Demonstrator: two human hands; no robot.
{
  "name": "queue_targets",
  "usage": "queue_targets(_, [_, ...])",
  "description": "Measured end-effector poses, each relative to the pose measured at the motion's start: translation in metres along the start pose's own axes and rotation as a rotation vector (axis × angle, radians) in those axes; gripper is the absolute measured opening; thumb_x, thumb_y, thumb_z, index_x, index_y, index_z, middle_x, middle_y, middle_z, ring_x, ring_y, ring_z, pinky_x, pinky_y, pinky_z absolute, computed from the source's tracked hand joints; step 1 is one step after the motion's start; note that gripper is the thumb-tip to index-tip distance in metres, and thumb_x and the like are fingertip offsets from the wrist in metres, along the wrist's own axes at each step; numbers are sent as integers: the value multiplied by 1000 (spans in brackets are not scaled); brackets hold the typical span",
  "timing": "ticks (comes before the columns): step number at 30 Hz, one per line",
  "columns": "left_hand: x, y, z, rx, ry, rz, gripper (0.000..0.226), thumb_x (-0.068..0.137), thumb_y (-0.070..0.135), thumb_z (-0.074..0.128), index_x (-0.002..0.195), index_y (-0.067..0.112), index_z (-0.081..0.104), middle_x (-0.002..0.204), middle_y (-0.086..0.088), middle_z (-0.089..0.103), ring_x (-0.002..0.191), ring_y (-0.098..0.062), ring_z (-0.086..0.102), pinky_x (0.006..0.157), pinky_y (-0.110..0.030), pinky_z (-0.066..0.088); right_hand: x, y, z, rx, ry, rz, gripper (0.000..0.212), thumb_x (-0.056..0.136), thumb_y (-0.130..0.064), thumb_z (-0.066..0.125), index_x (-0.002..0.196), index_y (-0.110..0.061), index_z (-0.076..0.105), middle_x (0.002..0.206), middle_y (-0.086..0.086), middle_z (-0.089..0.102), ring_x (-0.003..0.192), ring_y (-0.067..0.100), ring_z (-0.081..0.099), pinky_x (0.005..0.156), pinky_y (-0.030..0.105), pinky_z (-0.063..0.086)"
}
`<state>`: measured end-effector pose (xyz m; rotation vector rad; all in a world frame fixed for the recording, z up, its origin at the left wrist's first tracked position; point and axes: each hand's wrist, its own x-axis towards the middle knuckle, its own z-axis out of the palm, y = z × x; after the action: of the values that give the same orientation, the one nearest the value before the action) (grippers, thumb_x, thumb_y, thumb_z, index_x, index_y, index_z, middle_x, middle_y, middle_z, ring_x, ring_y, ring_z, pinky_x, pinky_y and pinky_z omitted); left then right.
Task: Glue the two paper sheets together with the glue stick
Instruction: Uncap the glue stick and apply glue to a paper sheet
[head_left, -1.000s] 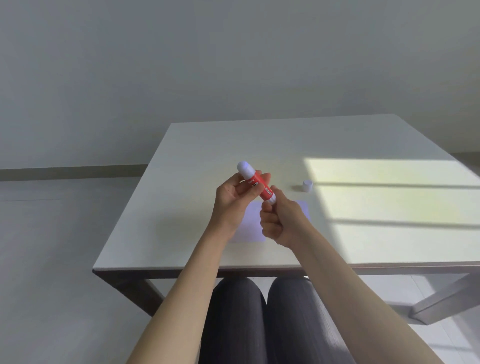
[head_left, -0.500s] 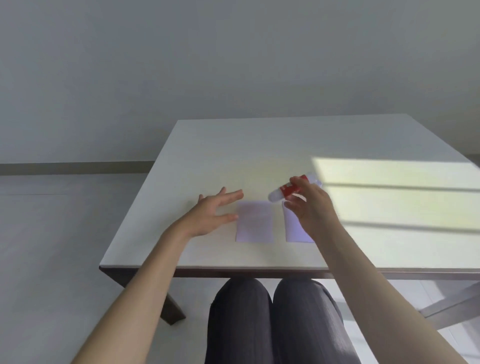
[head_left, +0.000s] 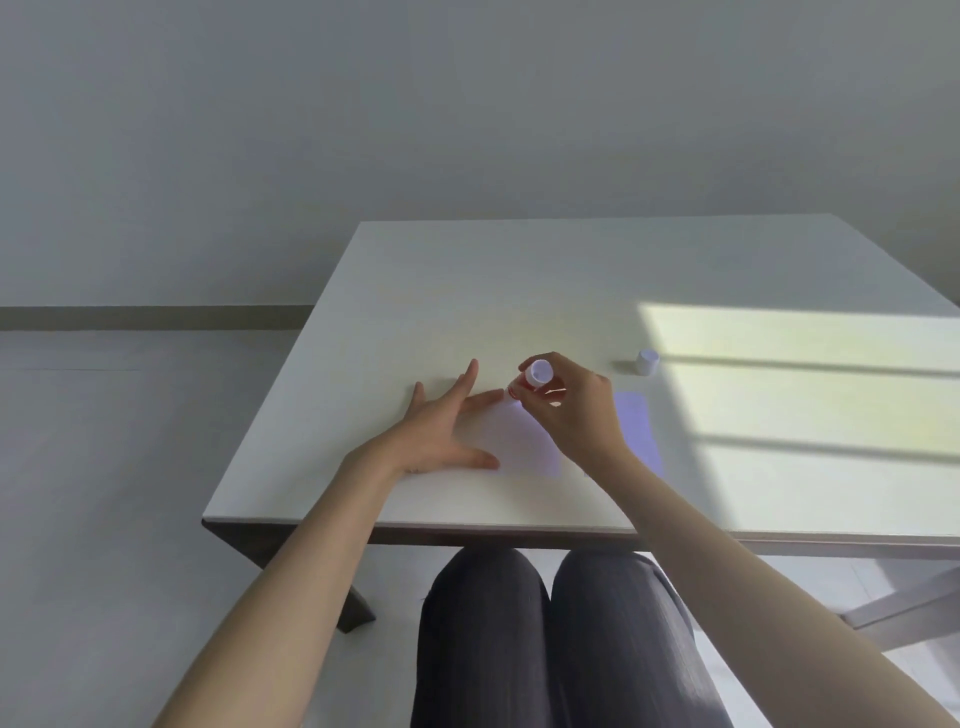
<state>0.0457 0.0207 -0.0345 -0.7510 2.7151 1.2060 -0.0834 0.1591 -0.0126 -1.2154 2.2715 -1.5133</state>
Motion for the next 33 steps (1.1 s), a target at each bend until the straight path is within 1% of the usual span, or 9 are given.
queue_targets(2, [0, -1, 1, 3, 3, 3, 122, 65, 58, 71, 145, 43, -20, 143, 42, 26, 143, -27, -27, 112, -52, -20, -7, 1, 0, -38, -5, -72, 9, 81, -12, 69, 89, -9, 68, 79, 7, 72, 70, 23, 67, 66, 21, 50])
queue_targets(7, [2, 0, 0, 57, -1, 47, 97, 69, 57, 70, 133, 64, -2, 158, 23, 5, 139, -11, -29, 110, -43, -27, -23, -2, 2, 5, -149, -134, 8, 77, -16, 71, 83, -16, 66, 74, 4, 74, 64, 16, 66, 66, 30, 55])
queue_targets(10, [1, 0, 0, 35, -3, 11, 112, 67, 56, 72, 148, 43, -4, 157, 24, 11, 140, -17, -31, 112, -45, -21, -8, 1, -6, 82, -122, -2, 9, 75, -17, 73, 79, -18, 66, 68, -3, 73, 66, 15, 70, 67, 27, 54])
queue_targets(13, [-1, -2, -1, 28, 9, -55, 114, 65, 55, 74, 148, 43, -3, 160, 14, 2, 141, -29, -31, 114, -49, -14, 3, 5, -10, 75, -4, 54, 8, 77, -15, 72, 81, -11, 66, 71, -2, 72, 60, 1, 66, 62, 13, 48])
queue_targets(15, [-1, -3, -1, 42, 0, -27, 109, 66, 55, 73, 148, 44, 2, 160, 14, 3, 143, -23, -27, 114, -49, -16, -3, 5, -7, 9, 16, 4, 9, 78, -15, 72, 84, -10, 67, 70, -1, 69, 54, -3, 60, 57, 5, 42])
queue_targets(19, [2, 0, 0, 96, -7, 101, 88, 73, 49, 71, 146, 41, 22, 160, 16, 9, 145, 1, -10, 113, -41, -24, -36, 1, -5, 4, -147, -179, 11, 78, -17, 71, 86, -12, 67, 73, 0, 72, 63, 13, 64, 60, 15, 51])
queue_targets(22, [1, 0, -1, 101, 3, 96, 86, 72, 47, 73, 145, 41, 26, 157, 20, 18, 145, 3, -7, 112, -40, -24, -28, 2, -15, 36, -194, -155, 10, 78, -17, 70, 86, -13, 66, 74, 1, 76, 65, 11, 68, 64, 16, 53])
queue_targets(28, [1, -2, -2, 81, 12, 90, 90, 71, 46, 72, 145, 39, 23, 154, 19, 28, 146, -1, -8, 109, -35, -23, -4, 7, -21, -2, 17, -14, 6, 77, -12, 71, 81, -9, 67, 70, 4, 73, 61, 16, 65, 62, 13, 47])
queue_targets(33, [2, 0, -1, 109, 5, 101, 86, 72, 47, 73, 144, 42, 27, 156, 22, 21, 141, 9, -5, 111, -37, -23, -38, 0, -22, -22, -217, -186, 9, 76, -17, 69, 81, -12, 65, 71, 7, 75, 63, 17, 67, 67, 28, 55])
